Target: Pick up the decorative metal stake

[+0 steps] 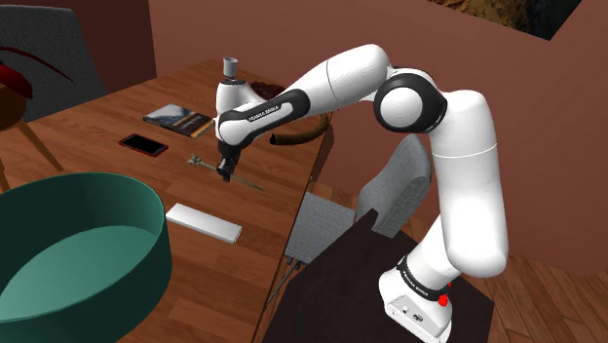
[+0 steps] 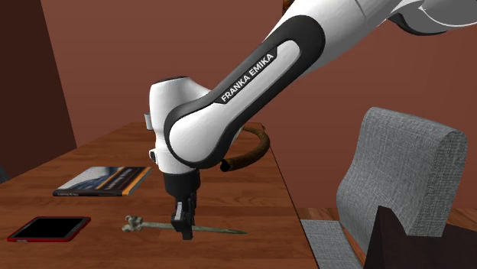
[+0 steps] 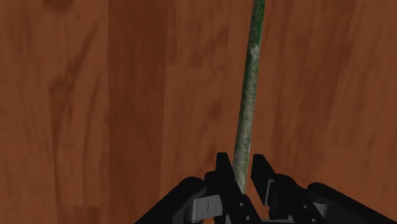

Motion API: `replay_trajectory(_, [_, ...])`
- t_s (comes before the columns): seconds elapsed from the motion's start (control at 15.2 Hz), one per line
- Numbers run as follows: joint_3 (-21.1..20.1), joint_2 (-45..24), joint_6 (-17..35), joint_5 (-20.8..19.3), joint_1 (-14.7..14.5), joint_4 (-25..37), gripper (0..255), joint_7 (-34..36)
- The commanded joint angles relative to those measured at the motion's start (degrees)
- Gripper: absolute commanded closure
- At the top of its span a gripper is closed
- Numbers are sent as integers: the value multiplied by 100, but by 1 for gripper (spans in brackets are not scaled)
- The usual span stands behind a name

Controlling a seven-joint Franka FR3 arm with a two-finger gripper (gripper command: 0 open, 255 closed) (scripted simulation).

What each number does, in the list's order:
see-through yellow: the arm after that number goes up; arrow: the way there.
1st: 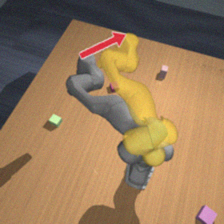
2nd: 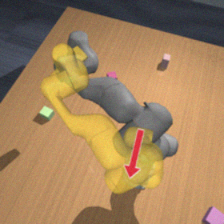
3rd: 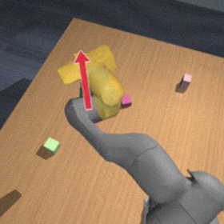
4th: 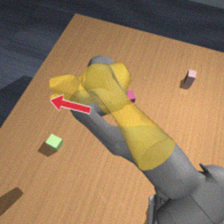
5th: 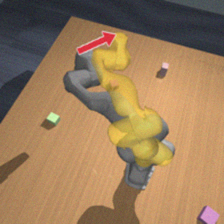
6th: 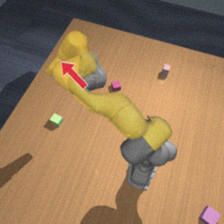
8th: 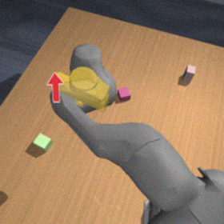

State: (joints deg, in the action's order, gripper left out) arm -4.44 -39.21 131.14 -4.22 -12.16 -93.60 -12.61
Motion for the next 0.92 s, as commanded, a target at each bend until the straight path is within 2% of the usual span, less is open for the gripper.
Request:
replay_trajectory(0.0, [50,-48,15,-20,31,-11,255,7])
replay_trajectory(0.2, [47,-120,-35,-24,-1,110,255,37])
replay_trajectory(0.26, [47,-47,26,-20,27,-24,255,13])
replay_trajectory(0.86, [18,392,-437,18,46,-1,255,-14])
